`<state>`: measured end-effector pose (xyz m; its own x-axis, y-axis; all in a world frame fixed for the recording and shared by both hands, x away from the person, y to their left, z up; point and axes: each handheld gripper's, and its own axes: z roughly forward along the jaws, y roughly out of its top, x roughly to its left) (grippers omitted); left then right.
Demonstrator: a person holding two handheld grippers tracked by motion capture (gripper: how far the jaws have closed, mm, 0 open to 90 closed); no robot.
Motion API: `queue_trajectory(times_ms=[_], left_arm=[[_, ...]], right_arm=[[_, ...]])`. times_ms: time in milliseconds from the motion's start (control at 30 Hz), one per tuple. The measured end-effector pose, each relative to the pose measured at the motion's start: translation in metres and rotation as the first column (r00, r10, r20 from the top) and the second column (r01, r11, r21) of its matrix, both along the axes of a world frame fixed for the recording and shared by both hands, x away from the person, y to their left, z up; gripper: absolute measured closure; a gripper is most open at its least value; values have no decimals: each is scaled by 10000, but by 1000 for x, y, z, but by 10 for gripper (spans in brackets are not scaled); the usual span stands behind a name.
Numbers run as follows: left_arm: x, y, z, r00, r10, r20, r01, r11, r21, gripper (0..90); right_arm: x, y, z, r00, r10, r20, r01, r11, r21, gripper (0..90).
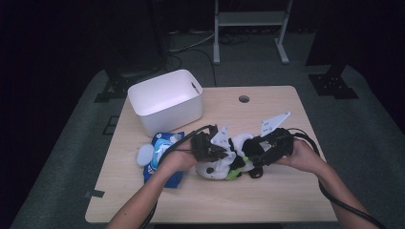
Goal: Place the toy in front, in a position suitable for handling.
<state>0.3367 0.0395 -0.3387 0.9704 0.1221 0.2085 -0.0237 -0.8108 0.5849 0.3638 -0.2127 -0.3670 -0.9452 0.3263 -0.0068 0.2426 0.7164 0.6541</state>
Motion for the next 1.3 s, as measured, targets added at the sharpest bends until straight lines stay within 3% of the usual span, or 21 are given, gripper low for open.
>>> queue_trajectory(times_ms=[433,633,767,933,1100,1233,1300], left_arm=[[-1,34,-2,9984,486,-276,-492,9986,-202,844],[2,34,-6,9979,565,-328,-574,9980,-257,845],[4,34,-6,9976,649,-244,-655,9976,-208,845],[6,33,-6,9974,699,-191,-701,9975,-97,845],[9,31,-6,9974,712,-133,-714,9974,-117,845],[10,29,-6,9970,772,-15,-772,9970,-13,844],[12,28,-6,9971,765,21,-765,9971,18,844]], right_arm=[[0,2,4,9997,-67,234,67,10000,-12,244],[-6,7,9,9945,97,1044,-70,9996,-261,240],[-10,10,12,9838,362,1758,-281,9984,-483,244],[-13,13,14,9741,650,2165,-552,9972,-510,244],[-5,17,7,9814,823,1735,-702,9947,-747,186],[-4,29,-4,9769,867,1951,-571,9867,-1525,125],[0,30,-6,9784,731,1936,-433,9871,-1541,135]])
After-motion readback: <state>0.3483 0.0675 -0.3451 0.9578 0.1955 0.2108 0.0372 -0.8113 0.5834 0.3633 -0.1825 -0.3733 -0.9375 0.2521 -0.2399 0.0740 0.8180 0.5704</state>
